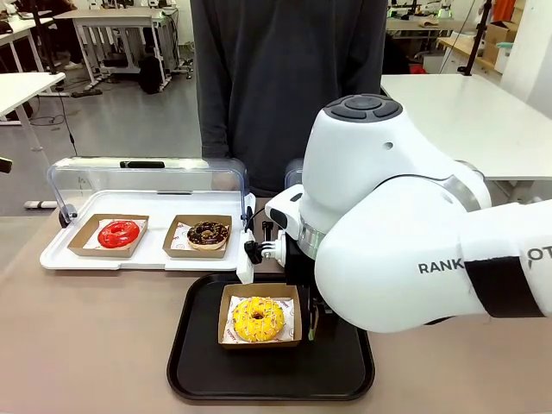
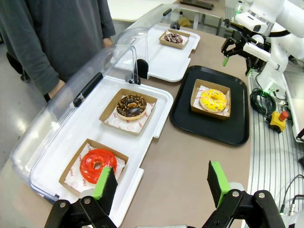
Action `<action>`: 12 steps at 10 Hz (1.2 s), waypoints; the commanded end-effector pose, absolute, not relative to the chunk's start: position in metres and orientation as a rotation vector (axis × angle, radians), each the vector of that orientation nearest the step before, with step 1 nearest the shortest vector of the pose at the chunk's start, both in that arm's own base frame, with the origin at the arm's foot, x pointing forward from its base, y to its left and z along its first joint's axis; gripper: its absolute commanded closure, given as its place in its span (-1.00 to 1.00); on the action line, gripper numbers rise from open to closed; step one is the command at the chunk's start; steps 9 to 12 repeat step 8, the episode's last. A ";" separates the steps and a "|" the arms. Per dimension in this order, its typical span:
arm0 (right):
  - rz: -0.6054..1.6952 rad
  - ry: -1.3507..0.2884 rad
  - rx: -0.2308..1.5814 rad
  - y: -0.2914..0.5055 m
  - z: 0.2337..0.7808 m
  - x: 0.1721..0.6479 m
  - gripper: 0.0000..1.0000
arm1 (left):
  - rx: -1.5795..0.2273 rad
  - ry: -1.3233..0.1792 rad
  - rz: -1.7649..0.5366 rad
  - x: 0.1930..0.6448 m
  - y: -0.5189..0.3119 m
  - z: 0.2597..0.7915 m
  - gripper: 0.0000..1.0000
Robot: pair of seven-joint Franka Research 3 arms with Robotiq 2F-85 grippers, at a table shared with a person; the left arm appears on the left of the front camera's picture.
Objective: Move the third donut from the left to the tray.
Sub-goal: Pick up the Paper togo box containing the Donut indicated by the person and place it on the Handle tray.
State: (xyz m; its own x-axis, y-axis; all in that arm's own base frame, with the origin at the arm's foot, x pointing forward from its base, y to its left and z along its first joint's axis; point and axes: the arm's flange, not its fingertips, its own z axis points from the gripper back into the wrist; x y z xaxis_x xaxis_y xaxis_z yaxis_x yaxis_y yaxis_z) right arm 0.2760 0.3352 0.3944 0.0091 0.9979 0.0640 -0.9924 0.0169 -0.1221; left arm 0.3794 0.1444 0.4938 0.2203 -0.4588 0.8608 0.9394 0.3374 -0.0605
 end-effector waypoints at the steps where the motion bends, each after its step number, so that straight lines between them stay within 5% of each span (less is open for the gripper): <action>1: 1.521 -0.163 -0.063 0.338 0.393 0.277 -1.00 | -0.685 -0.873 -1.083 0.378 0.144 0.495 -1.00; 12: 1.521 -0.163 -0.063 0.338 0.393 0.277 -1.00 | -0.685 -0.873 -1.083 0.378 0.144 0.495 -1.00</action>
